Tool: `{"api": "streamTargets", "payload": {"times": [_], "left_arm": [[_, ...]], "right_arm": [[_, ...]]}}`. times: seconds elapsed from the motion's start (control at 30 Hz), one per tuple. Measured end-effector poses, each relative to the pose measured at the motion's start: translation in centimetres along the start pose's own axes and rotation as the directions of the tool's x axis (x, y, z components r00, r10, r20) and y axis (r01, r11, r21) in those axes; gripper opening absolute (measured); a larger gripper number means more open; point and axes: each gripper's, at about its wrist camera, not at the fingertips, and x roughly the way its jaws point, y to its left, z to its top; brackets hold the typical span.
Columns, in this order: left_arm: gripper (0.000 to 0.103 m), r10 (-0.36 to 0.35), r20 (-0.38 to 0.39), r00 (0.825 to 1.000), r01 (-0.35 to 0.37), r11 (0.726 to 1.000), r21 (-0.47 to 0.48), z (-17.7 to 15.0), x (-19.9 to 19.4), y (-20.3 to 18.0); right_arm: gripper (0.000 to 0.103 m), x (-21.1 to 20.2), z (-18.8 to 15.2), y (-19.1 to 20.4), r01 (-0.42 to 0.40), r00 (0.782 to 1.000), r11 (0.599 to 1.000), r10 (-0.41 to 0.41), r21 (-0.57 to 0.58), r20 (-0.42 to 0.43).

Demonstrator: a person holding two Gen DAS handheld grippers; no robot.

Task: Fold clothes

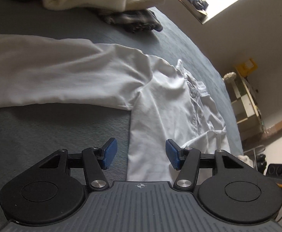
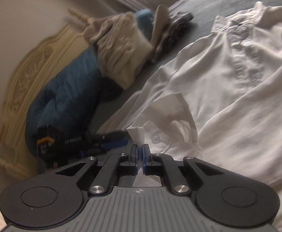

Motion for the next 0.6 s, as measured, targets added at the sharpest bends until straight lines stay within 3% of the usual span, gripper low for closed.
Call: {"api": "streamTargets", "payload": {"times": [0.17, 0.27, 0.33, 0.4, 0.47, 0.53, 0.6], "left_arm": [[0.055, 0.004, -0.012, 1.000, -0.004, 1.000, 0.003, -0.3, -0.2, 0.0], [0.056, -0.003, -0.017, 1.000, 0.004, 0.997, 0.077, 0.5, -0.8, -1.3], [0.056, 0.004, -0.008, 1.000, -0.002, 0.987, 0.159, 1.3, -1.7, -2.4], [0.056, 0.039, -0.021, 0.999, -0.033, 0.967, 0.251, 1.8, -1.8, -3.7], [0.056, 0.076, -0.053, 0.996, -0.054, 0.945, 0.322, 1.6, -0.9, -4.6], [0.056, 0.112, -0.104, 0.988, -0.065, 0.924, 0.377, 0.4, 1.1, -5.2], [0.056, 0.141, -0.128, 0.982, -0.073, 0.899, 0.431, -1.3, 2.9, -5.5]], "right_arm": [[0.014, 2.2, -2.6, 3.2, -0.028, 0.986, 0.994, 0.010, -0.107, -0.167], [0.016, 0.9, -4.0, 3.9, -0.111, 0.969, 0.990, 0.089, -0.085, -0.228], [0.025, -0.5, -4.7, 3.8, -0.132, 0.969, 0.990, 0.119, -0.049, -0.216], [0.042, -1.7, -5.2, 2.7, -0.119, 0.978, 0.992, 0.124, 0.040, -0.169], [0.044, -2.1, -5.6, 0.6, -0.077, 0.990, 0.980, 0.098, 0.186, -0.104], [0.044, -2.0, -6.0, -2.1, -0.031, 0.997, 0.933, 0.055, 0.359, -0.055], [0.044, -1.6, -6.4, -4.9, 0.004, 1.000, 0.852, 0.011, 0.523, -0.026]]}}
